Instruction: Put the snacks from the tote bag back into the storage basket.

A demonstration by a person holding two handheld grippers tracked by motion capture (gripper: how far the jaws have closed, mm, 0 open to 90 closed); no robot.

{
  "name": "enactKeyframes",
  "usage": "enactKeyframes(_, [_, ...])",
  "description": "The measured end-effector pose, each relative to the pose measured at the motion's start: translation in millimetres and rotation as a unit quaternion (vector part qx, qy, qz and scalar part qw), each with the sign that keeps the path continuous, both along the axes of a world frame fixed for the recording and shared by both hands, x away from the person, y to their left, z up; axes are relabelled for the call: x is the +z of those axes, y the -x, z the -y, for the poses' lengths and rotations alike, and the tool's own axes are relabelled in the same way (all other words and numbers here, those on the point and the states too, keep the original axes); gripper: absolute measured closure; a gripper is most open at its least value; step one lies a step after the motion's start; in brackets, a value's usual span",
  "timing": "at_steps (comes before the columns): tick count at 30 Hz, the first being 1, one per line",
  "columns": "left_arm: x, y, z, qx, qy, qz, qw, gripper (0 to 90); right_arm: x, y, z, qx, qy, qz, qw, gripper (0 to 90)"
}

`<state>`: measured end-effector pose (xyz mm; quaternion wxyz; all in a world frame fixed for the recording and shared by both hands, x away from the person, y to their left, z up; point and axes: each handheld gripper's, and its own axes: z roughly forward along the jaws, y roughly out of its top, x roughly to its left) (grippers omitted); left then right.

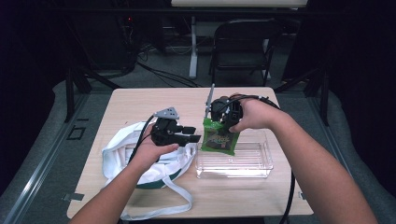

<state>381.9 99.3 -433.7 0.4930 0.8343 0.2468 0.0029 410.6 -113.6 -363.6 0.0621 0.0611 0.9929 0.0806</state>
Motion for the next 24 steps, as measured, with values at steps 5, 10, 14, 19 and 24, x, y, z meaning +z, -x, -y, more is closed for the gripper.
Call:
enactKeyframes(5, [-0.6,0.0,-5.3,0.005,0.003,-0.005,1.0000,56.0,-1.0,-2.0,2.5,-0.002,0.000,0.004,1.0000,74.9])
enactKeyframes(10, [-0.6,-0.2,-11.5,0.012,0.005,-0.007,0.9999,56.0,-3.1,-3.2,4.4,-0.001,0.004,0.008,1.0000,74.9])
enactKeyframes(14, [-2.0,-1.2,-14.4,0.017,0.001,-0.010,0.9998,55.6,-4.9,-4.5,4.6,0.003,0.007,0.009,0.9999,74.9])
enactKeyframes(19, [-5.3,-1.7,-16.6,0.022,-0.003,-0.014,0.9997,54.8,-9.5,-7.1,6.0,0.005,0.012,0.014,0.9998,74.8])
enactKeyframes(24, [-7.5,-2.0,-19.9,0.028,0.000,-0.016,0.9995,54.7,-13.4,-9.3,8.4,0.004,0.013,0.015,0.9998,74.8])
